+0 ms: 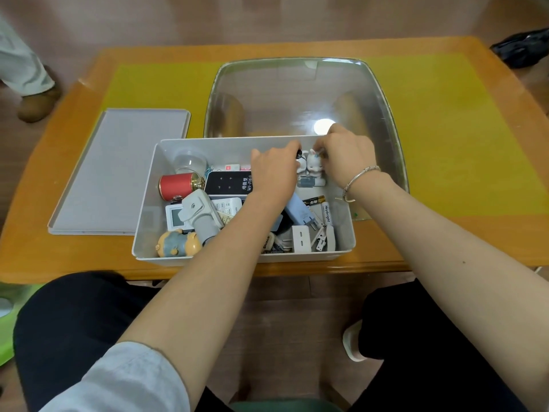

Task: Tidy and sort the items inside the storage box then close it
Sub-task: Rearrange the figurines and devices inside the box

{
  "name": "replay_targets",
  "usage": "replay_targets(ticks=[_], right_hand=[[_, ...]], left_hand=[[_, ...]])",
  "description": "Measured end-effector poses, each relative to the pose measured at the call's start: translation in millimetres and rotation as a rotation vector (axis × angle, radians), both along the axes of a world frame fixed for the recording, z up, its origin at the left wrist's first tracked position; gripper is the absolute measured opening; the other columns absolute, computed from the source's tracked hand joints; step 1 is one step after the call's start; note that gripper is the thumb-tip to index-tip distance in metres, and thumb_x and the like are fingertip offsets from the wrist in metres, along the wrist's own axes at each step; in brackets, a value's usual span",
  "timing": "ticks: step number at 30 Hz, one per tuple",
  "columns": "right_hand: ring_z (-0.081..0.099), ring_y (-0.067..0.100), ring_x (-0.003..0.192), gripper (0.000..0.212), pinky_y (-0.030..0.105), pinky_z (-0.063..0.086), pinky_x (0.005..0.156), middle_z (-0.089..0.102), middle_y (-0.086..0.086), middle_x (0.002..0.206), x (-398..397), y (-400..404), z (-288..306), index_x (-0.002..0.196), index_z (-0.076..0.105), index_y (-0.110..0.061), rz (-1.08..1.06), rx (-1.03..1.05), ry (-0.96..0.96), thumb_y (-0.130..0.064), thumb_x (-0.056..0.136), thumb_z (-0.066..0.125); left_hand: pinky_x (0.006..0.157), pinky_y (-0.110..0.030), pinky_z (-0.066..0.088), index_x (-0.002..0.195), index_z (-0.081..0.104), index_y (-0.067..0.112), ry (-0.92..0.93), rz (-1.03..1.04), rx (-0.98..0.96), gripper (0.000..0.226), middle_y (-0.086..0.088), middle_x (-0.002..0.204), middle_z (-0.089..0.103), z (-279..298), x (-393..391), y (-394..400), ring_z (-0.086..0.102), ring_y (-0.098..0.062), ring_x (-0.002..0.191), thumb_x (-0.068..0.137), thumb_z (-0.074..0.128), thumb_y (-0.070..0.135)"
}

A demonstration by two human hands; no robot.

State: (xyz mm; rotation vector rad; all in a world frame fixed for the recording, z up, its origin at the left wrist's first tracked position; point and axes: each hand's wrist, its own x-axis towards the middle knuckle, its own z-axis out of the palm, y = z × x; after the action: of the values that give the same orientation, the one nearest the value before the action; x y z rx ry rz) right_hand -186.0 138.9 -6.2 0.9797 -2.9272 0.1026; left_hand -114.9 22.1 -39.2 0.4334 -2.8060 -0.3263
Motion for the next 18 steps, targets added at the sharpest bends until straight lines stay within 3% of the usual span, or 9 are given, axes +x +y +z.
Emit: replay_targets(ticks=[4, 7, 11, 14, 18], right_hand=[[0.061, 0.029, 0.081, 0.023, 0.033, 0.043, 0.068, 0.054, 0.004, 0.109, 1.4, 2.5, -1.0, 0.106, 0.066, -0.023, 0.017, 0.001, 0.016, -0.022, 0.084, 0.062], [0.061, 0.03, 0.084, 0.023, 0.034, 0.041, 0.072, 0.056, 0.005, 0.109, 0.8, -0.6, -0.4, 0.104, 0.067, -0.022, 0.006, 0.003, 0.018, -0.015, 0.082, 0.062], [0.053, 0.028, 0.1, 0.026, 0.039, 0.034, 0.086, 0.061, 0.003, 0.104, 1.1, -2.7, -1.6, 0.103, 0.067, -0.027, 0.01, 0.017, 0.072, -0.013, 0.083, 0.06], [0.048, 0.027, 0.101, 0.025, 0.038, 0.031, 0.087, 0.067, -0.001, 0.096, 1.1, -2.6, -1.0, 0.101, 0.068, -0.03, 0.027, 0.039, 0.093, -0.015, 0.083, 0.059], [0.046, 0.025, 0.102, 0.025, 0.039, 0.029, 0.088, 0.068, -0.003, 0.09, 1.2, -2.5, 0.8, 0.103, 0.068, -0.03, 0.028, 0.036, 0.079, -0.018, 0.081, 0.063]], left_hand=[[0.07, -0.034, 0.019, 0.114, 0.05, 0.019, -0.027, 0.012, 0.008, 0.019, -0.004, 0.081, 0.068, -0.8, -1.1, 0.7, 0.061, -0.03, 0.08, 0.096, 0.053, 0.017], [0.07, -0.034, 0.02, 0.113, 0.047, 0.018, -0.023, 0.025, 0.016, 0.022, -0.004, 0.078, 0.067, -2.4, -0.8, 0.7, 0.06, -0.03, 0.077, 0.094, 0.052, 0.009], [0.07, -0.034, 0.022, 0.113, 0.05, 0.017, -0.016, -0.007, 0.011, 0.017, -0.005, 0.082, 0.068, -1.2, -0.6, 0.6, 0.06, -0.031, 0.081, 0.096, 0.051, 0.014], [0.071, -0.035, 0.023, 0.116, 0.049, 0.018, -0.031, -0.003, 0.002, 0.023, -0.004, 0.08, 0.067, -1.8, 0.1, 2.0, 0.06, -0.031, 0.079, 0.095, 0.05, 0.01], [0.069, -0.034, 0.023, 0.122, 0.047, 0.017, -0.034, 0.011, -0.01, 0.034, 0.0, 0.066, 0.051, -3.4, 4.0, 4.1, 0.052, -0.03, 0.068, 0.091, 0.046, 0.002]])
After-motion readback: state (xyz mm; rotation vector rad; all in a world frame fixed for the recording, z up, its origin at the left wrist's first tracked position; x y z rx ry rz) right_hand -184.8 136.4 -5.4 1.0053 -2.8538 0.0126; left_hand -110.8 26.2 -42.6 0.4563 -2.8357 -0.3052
